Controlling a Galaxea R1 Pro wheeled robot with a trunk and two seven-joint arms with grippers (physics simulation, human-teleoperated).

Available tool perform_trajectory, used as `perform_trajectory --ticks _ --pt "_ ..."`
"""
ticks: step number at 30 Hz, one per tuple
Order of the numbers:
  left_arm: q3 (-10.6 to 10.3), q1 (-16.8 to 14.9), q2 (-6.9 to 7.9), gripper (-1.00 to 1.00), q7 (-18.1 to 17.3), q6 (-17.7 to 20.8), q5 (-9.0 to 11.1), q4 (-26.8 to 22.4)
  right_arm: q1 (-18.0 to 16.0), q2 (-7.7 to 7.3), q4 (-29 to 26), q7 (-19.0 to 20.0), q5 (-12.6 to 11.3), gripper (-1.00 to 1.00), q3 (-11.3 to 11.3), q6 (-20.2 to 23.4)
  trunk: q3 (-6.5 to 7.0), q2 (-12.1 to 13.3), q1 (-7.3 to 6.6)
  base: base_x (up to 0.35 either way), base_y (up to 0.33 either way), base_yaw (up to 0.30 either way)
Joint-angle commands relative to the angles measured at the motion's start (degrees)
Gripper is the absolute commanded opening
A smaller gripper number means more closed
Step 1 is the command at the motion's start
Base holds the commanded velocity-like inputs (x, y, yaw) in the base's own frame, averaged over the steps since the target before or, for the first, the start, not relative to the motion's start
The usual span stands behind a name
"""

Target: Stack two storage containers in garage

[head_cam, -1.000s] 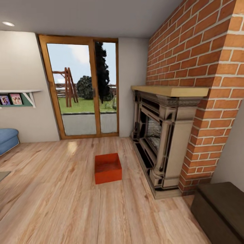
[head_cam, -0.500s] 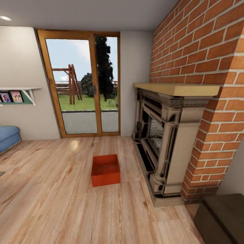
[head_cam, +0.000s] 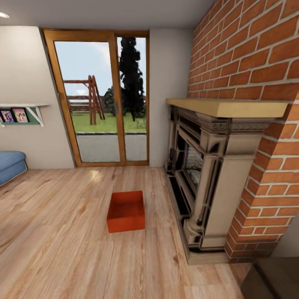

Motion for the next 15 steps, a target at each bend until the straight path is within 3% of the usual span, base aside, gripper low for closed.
perform_trajectory --ticks 1,15 --pt "-0.15 -0.11 -0.01 1.00 -0.03 -0.53 0.58 0.26 -0.10 -0.01 0.24 -0.03 0.48 1.00 0.00 -0.38 -0.15 -0.03 0.03 0.273 -0.223 0.090" --pt "-0.19 -0.11 0.00 1.00 -0.03 -0.53 0.61 0.26 -0.10 -0.01 0.24 -0.03 0.48 1.00 0.00 -0.38 -1.25 -0.03 0.03 0.287 -0.186 0.083"
